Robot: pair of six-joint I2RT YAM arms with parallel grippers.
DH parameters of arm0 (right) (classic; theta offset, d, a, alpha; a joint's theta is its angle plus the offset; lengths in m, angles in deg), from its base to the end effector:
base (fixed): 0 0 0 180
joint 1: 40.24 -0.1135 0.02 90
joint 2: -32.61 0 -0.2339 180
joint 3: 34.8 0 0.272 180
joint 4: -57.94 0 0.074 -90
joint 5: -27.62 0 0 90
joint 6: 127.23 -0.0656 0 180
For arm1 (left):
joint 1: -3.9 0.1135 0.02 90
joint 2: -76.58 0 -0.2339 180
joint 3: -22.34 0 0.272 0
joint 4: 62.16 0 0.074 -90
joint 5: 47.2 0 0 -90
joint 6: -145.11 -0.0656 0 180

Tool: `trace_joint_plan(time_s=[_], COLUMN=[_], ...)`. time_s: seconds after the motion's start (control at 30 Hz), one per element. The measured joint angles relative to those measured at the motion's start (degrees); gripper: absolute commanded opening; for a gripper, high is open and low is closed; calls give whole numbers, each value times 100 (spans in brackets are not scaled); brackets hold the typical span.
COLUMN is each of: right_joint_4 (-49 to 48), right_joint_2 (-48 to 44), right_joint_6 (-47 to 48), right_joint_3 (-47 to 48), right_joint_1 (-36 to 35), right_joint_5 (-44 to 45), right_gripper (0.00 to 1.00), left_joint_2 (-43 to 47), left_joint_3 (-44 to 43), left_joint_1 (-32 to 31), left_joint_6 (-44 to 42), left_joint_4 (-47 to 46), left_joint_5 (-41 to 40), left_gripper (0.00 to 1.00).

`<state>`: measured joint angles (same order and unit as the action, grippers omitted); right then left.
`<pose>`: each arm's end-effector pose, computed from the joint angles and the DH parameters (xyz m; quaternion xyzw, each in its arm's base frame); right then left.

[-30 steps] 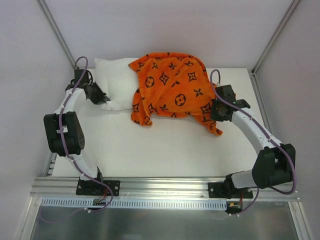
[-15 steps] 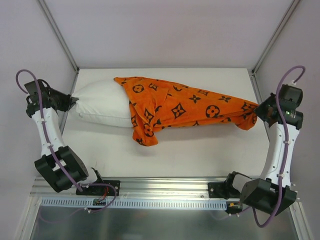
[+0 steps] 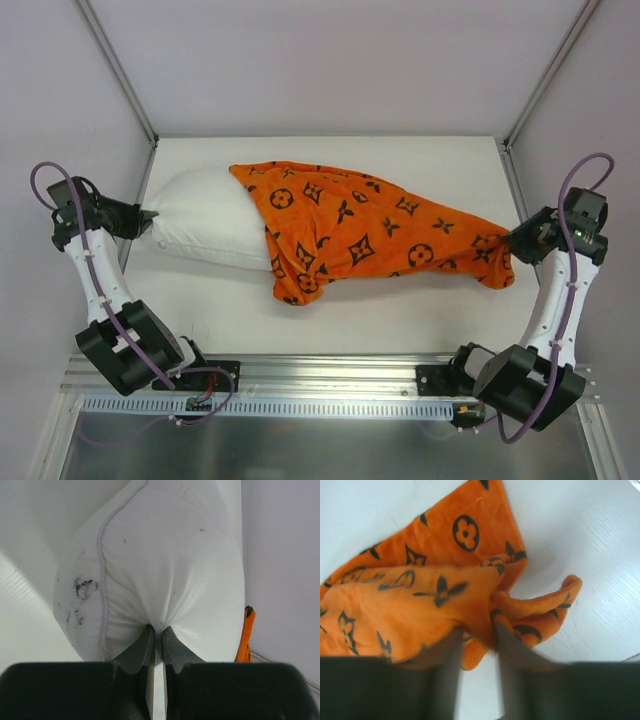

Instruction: Remove the pillowcase from the pillow

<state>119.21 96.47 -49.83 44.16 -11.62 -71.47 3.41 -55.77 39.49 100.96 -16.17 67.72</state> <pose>0.2469 -0.1229 0.2942 0.2979 0.8760 0.0210 0.3787 0.2795 0.1660 0.2731 -0.5120 0.7319 -0.2318 0.3854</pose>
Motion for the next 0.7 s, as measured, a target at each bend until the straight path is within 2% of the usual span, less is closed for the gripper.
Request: trace_joint_plan(time_s=[0.03, 0.07, 0.1, 0.13, 0.2, 0.27, 0.47, 0.57, 0.7], right_joint_4=[-57, -114, -210, -315, -442, -461, -490, -485, -354], right_joint_2=[4, 7, 4, -7, -17, -2, 450, 1023, 2354], right_joint_6=[63, 66, 122, 138, 175, 175, 170, 192, 326], right_joint_3=[-37, -39, -39, -37, -13, 90, 1080, 1674, 2889], right_joint_1=[-162, -317, -538, -765, -1390, -1978, -3849, -4946, -6172], right_joint_5=[-22, -26, 70, 138, 332, 479, 1362, 1725, 1921], right_gripper=[74, 88, 96, 96, 96, 96, 96, 96, 96], left_joint_2=[90, 170, 221, 267, 304, 313, 380, 337, -59], left_joint_3=[76, 118, 122, 114, -13, -232, -754, -846, -1047], left_joint_1=[9, 7, -13, -68, -282, -667, -1974, -2448, -3204], left_joint_6=[-4, -35, -81, -181, -299, -463, -925, -1110, -1392], left_joint_4=[7, 11, 15, -7, 11, 22, 70, 116, 219], left_joint_5=[-63, -151, -214, -321, -640, -1010, -1987, -2280, -2621], left_gripper=[11, 20, 47, 64, 89, 93, 94, 94, 93])
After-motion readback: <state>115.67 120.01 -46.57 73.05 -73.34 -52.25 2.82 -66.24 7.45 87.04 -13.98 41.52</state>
